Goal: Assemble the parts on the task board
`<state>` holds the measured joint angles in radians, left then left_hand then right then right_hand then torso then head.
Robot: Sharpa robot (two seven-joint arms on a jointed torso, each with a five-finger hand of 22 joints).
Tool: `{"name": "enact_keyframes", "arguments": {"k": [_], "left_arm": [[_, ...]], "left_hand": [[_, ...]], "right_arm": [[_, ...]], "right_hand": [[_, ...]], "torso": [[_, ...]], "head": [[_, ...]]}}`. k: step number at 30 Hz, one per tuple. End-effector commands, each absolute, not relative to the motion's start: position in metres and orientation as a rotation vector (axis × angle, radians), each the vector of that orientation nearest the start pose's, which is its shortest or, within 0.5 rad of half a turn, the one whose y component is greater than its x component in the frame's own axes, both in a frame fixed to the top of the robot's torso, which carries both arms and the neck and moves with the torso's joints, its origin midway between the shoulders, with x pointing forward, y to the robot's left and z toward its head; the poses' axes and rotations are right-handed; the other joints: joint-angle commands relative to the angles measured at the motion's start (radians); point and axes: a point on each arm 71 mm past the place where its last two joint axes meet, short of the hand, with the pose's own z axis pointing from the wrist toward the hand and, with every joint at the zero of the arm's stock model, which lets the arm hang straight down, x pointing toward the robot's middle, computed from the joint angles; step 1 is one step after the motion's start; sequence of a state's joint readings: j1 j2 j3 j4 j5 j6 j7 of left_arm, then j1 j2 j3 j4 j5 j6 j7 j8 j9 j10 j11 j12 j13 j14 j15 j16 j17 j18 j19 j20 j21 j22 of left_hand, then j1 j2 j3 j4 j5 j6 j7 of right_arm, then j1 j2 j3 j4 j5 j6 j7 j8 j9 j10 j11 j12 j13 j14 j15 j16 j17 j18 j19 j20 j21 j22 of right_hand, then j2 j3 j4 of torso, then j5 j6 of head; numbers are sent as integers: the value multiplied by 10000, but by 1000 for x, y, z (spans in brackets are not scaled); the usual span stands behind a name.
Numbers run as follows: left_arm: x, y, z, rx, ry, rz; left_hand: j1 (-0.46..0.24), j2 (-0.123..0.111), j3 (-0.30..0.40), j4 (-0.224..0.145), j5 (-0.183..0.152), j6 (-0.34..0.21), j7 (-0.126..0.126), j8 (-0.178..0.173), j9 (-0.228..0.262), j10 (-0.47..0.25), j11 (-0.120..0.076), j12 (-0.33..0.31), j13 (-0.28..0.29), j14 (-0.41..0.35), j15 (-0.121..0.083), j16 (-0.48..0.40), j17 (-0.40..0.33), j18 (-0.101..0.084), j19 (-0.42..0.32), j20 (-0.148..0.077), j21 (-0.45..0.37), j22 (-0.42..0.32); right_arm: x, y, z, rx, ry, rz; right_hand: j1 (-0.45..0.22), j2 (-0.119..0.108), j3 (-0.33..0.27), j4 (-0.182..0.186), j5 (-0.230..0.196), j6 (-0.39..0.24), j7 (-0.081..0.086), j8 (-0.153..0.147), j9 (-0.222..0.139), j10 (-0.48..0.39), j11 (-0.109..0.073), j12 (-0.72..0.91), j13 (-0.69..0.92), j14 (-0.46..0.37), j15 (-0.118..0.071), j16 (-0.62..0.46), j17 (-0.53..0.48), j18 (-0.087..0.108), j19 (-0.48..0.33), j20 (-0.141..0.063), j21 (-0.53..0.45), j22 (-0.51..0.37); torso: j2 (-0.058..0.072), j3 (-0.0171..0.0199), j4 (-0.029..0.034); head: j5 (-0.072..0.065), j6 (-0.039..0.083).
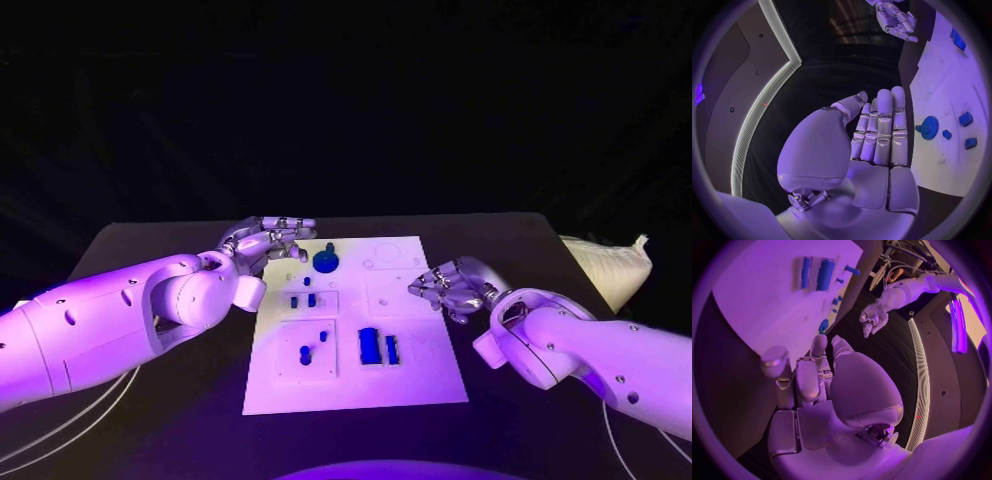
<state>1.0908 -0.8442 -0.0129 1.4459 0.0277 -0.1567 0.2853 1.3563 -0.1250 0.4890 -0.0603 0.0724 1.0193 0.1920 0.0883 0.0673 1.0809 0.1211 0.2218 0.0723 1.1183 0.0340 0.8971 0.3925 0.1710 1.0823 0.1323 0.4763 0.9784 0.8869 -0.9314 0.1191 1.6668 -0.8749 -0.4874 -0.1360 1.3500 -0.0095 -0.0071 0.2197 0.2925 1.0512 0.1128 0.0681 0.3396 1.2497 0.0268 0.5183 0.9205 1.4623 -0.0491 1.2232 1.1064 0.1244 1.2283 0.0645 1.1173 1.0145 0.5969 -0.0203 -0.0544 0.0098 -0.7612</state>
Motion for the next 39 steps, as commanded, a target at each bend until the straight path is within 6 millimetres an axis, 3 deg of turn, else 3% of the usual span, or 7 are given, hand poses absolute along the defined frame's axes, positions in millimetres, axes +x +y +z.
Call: {"name": "enact_keyframes", "arguments": {"k": [1,15,16,33,34,36,39], "left_arm": [[481,230,-242,-13602,14841,-15252],[483,240,-269,-14345,13261,-14496],[482,238,-271,-14313,14043,-14367],[472,209,-244,-12997,13003,-13037],[471,207,-242,-12873,12896,-12929],[468,203,-237,-12655,12703,-12744],[465,197,-230,-12352,12428,-12497]], "left_hand": [[39,134,-78,4,44,30,-7,75,8,-26,-15,108,2,-109,-4,-242,-154,113,-124,1,-117,-81],[-276,163,-5,279,60,20,-30,-5,-23,-12,107,-405,-115,-864,516,-4451,-1996,-65,-1710,323,-2072,-1616],[-4183,499,-1471,603,-724,-2982,-595,-883,-673,-3198,-305,-882,-723,-3828,-340,-5582,-2488,-514,-4265,-222,-2709,-3948],[-8649,1250,-3083,603,-724,-6419,-1217,-883,-673,-6814,-1211,-2218,-723,-7374,-340,-7343,-3925,-945,-7487,-1323,-3808,-6801],[-8852,1250,-3156,603,-724,-6576,-1920,-883,-673,-6981,-1211,-2218,-723,-7533,-340,-7408,-3925,-944,-7623,-1323,-3848,-6925],[-9226,1250,-3295,603,-724,-6855,-1920,-883,-673,-7289,-1211,-2218,-723,-7824,-340,-7533,-3925,-963,-7879,-1323,-3915,-7152],[-9773,1250,-3496,603,-724,-7285,-1920,-883,-673,-7730,-1211,-2218,-723,-8246,-340,-7714,-3925,-1710,-8246,-1323,-4030,-7483]], "right_arm": [[435,-223,-255,8911,16452,11155],[481,-230,-269,10471,14925,13084],[479,-234,-272,10069,15517,11662],[470,-204,-237,11475,13049,12379],[469,-202,-235,11578,12893,12382],[467,-199,-231,11753,12638,12371],[464,-195,-227,11968,12338,12328]], "right_hand": [[205,32,-5,-87,-63,-276,113,-23,-152,-416,101,-623,-521,-441,134,-1508,-1592,360,-990,72,-1548,-1651],[1269,98,1350,-568,-1222,-927,778,-59,-1308,-1701,1127,-4511,-6054,-3817,1482,-10268,-7744,478,-3548,1328,-7360,-6010],[-3218,95,915,-1049,-1698,-3759,222,-681,-1893,-4959,681,-5183,-6859,-6988,491,-10698,-8613,-47,-6127,686,-8358,-7143],[-8016,95,71,-2197,-2925,-6951,-415,-681,-2637,-8481,-268,-5183,-8082,-10604,491,-12232,-9870,-437,-9032,101,-9792,-8643],[-8244,95,71,-2197,-2925,-7098,-1128,-681,-2666,-8649,-268,-5183,-8130,-10771,491,-12232,-9920,-438,-9169,69,-9850,-8705],[-8658,95,71,-2197,-2925,-7366,-1128,-681,-3396,-8950,-268,-5183,-8214,-11074,491,-12232,-10010,-528,-9413,-645,-9954,-8818],[-9265,95,71,-2197,-2925,-7758,-1128,-681,-3396,-9401,-268,-5183,-8340,-11520,491,-12232,-10141,-1244,-9760,-645,-10105,-8985]], "torso": [[-326,-41,-75],[-603,19,-16],[-571,-8,-39],[-527,201,539],[-527,203,543],[-527,203,544],[-527,203,544]], "head": [[-45,165],[-146,856],[-164,731],[-98,1605],[-98,1612],[-98,1612],[-98,1612]]}}
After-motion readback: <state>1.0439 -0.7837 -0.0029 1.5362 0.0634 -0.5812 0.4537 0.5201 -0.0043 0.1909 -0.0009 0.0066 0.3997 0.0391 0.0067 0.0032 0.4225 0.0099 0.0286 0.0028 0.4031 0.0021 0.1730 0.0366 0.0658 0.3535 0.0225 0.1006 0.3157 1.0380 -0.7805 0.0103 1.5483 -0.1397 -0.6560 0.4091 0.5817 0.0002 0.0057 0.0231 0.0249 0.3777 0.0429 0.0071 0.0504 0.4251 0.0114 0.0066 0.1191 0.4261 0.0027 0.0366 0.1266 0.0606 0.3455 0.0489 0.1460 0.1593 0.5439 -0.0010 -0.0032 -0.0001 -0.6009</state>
